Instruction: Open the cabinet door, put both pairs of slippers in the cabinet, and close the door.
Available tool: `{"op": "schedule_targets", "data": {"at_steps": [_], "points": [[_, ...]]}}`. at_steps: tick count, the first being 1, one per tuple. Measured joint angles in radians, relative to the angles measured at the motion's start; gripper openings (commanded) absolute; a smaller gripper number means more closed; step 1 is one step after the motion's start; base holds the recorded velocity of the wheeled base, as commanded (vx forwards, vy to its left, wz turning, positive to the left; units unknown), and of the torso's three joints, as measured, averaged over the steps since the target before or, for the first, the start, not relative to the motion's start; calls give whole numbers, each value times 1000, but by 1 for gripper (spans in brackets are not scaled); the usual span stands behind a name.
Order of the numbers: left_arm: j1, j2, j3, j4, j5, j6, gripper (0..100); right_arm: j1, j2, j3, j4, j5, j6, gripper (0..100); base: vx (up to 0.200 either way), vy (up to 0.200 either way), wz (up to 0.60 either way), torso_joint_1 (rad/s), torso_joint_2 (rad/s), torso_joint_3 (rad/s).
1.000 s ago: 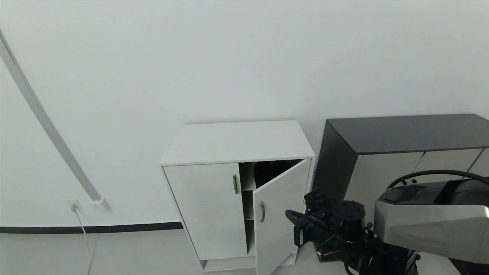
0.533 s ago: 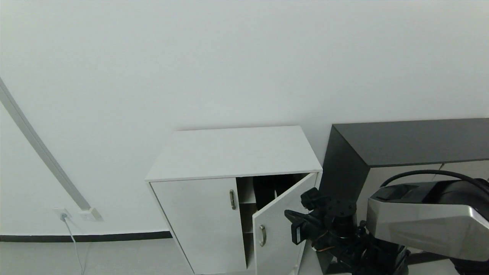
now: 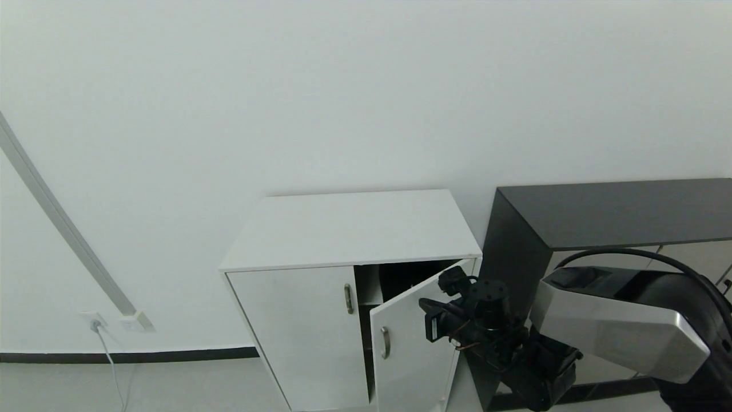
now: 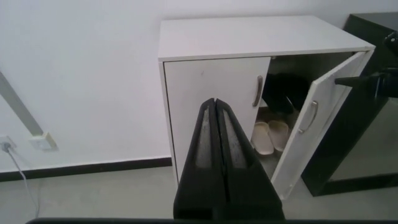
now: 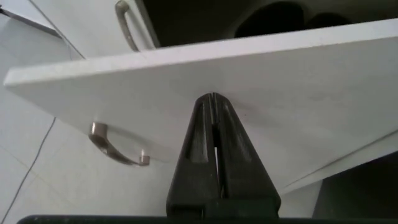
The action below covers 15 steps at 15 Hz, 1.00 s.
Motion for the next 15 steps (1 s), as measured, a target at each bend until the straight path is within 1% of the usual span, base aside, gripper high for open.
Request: {"op": "schedule_targets", "data": {"at_steps": [7,15], "points": [[0,0,0,0,0,0,0,-30,57,-170,125,0,0,0,0,0,0,0,0,0],[0,0,0,0,2,0,0,-39,119,-343,220,-3,-1,0,0,0,0,0,0,0]]}}
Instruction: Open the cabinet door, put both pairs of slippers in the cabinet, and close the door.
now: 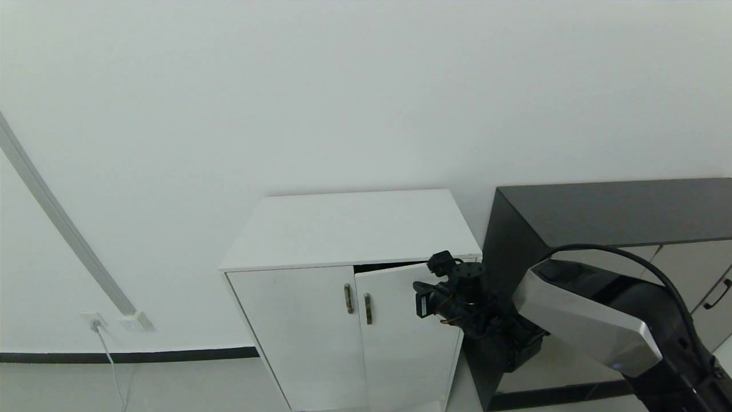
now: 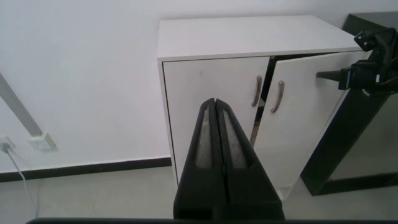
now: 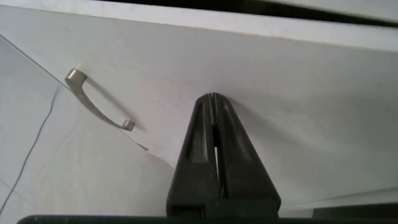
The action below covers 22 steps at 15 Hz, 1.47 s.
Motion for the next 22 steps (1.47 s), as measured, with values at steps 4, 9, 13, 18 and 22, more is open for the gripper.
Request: {"op": "schedule_targets", "data": {"at_steps": [4,9,13,18,22], "points": [[0,0,0,0,0,0,0,-14,16,-52,18,-15,0,0,0,0,0,0,0,0],[0,0,0,0,0,0,0,-27,30,-80,21,-15,-3,0,0,0,0,0,0,0],[0,0,0,0,0,0,0,-30,31,-75,6,-18,-4,0,0,0,0,0,0,0],[0,0,0,0,0,0,0,-11,-18,32,-69,-18,-5,0,0,0,0,0,0,0],[0,0,0,0,1,-4,0,-6,-119,227,-191,-19,-4,0,0,0,0,0,0,0]]}}
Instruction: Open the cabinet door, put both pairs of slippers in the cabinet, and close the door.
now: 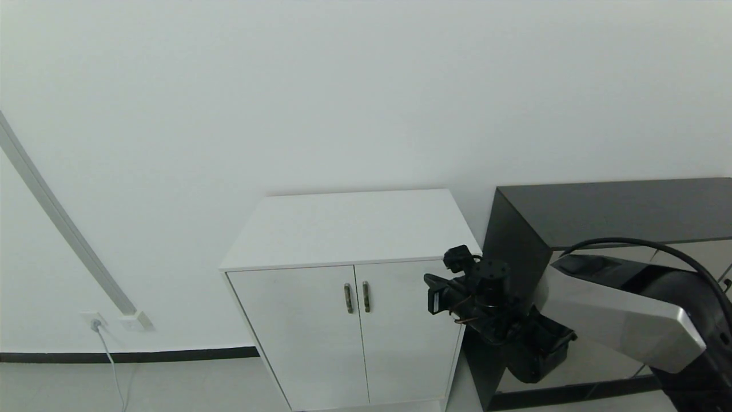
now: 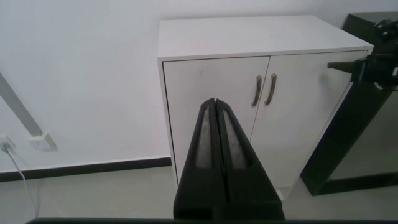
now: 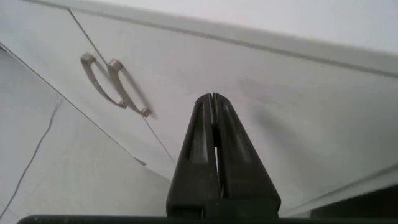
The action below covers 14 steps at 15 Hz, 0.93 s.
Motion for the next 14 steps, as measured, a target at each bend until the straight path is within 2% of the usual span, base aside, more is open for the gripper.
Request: {"op": "schedule_targets", "data": {"at_steps": [6,9,14], "points": [[0,0,0,0,0,-2,0,-96,-225,453,-237,-54,0,0,0,0,0,0,0,0],[0,0,0,0,-1,-2,0,-190,-368,649,-267,-117,-7,0,0,0,0,0,0,0],[0,0,0,0,-1,-2,0,-337,-569,899,-280,-161,-39,0,0,0,0,0,0,0]]}}
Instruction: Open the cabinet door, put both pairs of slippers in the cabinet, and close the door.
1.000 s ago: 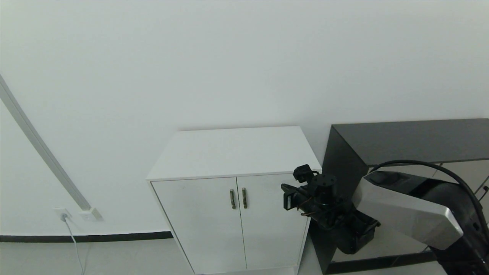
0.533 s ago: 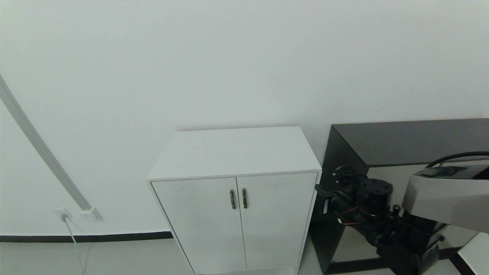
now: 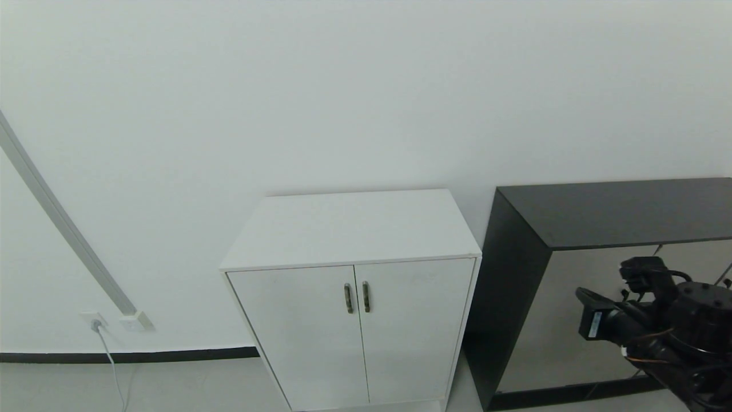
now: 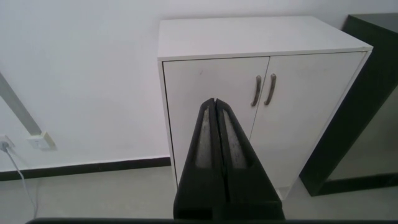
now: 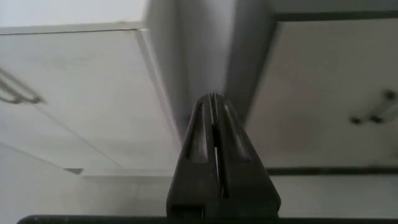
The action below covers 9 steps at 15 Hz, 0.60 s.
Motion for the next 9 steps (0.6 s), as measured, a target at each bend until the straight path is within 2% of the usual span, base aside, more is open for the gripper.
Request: {"op": "schedule_targets", "data": {"at_steps": [3,5,9], "points": [[0,0,0,0,0,0,0,-95,-124,111,6,-2,-18,0,0,0,0,0,0,0],[0,0,0,0,1,0,0,-171,-218,130,69,1,-25,0,0,0,0,0,0,0],[0,0,0,0,2,0,0,-249,-465,136,331,29,-28,0,0,0,0,0,0,0]]}}
